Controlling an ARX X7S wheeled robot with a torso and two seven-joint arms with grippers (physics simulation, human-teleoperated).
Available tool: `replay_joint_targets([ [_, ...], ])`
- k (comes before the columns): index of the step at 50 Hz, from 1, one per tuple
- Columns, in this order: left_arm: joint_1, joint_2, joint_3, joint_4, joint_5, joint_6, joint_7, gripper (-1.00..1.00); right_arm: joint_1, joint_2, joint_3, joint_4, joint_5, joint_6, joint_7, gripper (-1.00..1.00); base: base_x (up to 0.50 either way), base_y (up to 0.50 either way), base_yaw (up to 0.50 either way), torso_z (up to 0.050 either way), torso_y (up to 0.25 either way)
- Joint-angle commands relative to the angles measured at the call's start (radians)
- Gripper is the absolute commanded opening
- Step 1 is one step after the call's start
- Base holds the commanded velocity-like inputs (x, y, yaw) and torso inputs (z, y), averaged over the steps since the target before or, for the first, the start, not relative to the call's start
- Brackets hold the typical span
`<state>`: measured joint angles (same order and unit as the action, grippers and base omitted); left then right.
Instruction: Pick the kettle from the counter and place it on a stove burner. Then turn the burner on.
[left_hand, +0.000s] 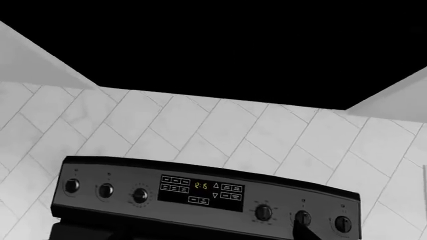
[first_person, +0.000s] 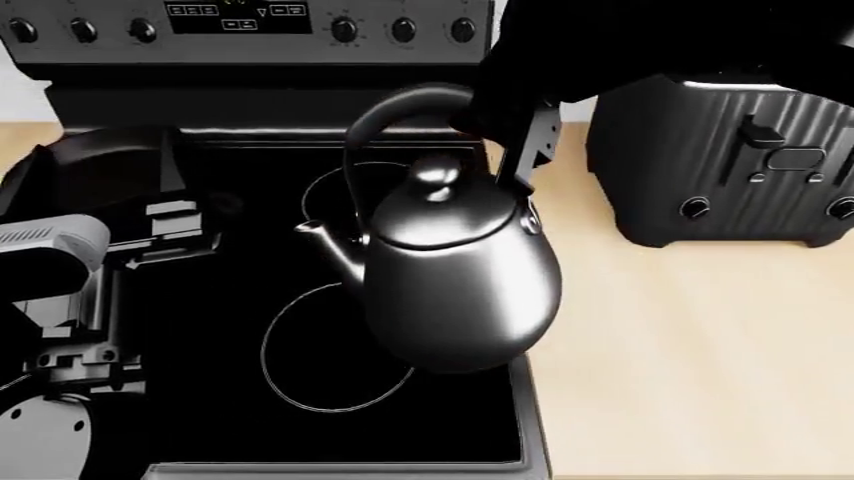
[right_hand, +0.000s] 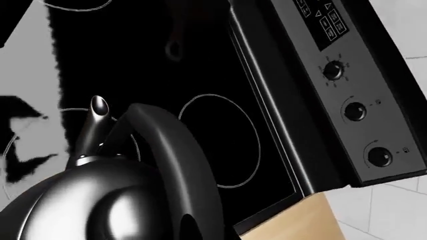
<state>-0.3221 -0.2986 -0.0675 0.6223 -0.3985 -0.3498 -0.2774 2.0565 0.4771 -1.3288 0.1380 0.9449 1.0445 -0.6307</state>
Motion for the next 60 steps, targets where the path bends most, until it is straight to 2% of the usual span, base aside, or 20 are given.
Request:
replay_joint_targets([
  [1,0.0,-0.004,0.002,0.004,-0.005,0.0,-0.005,1.0,0.029,0.009,0.028,-0.007,-0.036,-0.015,0.023,-1.0,0.0,0.5,0.0,0.0,0.0],
  [11,-0.003,-0.011,0.003,0.011,-0.011,-0.007,-0.01,1.0,0.022,0.008,0.044,0.004,-0.032,-0.024,0.027,-1.0,0.01,0.5,0.0,0.001,0.002],
  [26,-0.001,-0.018,0.009,0.023,-0.014,-0.01,-0.018,1.0,-0.009,0.01,0.08,0.023,-0.035,-0.055,0.077,-1.0,0.0,0.0,0.0,0.001,0.001],
  [60,0.014,-0.026,0.007,0.029,-0.026,0.005,-0.031,1.0,-0.192,-0.006,0.141,0.046,-0.016,-0.185,0.161,-1.0,0.0,0.0,0.0,0.001,0.001],
])
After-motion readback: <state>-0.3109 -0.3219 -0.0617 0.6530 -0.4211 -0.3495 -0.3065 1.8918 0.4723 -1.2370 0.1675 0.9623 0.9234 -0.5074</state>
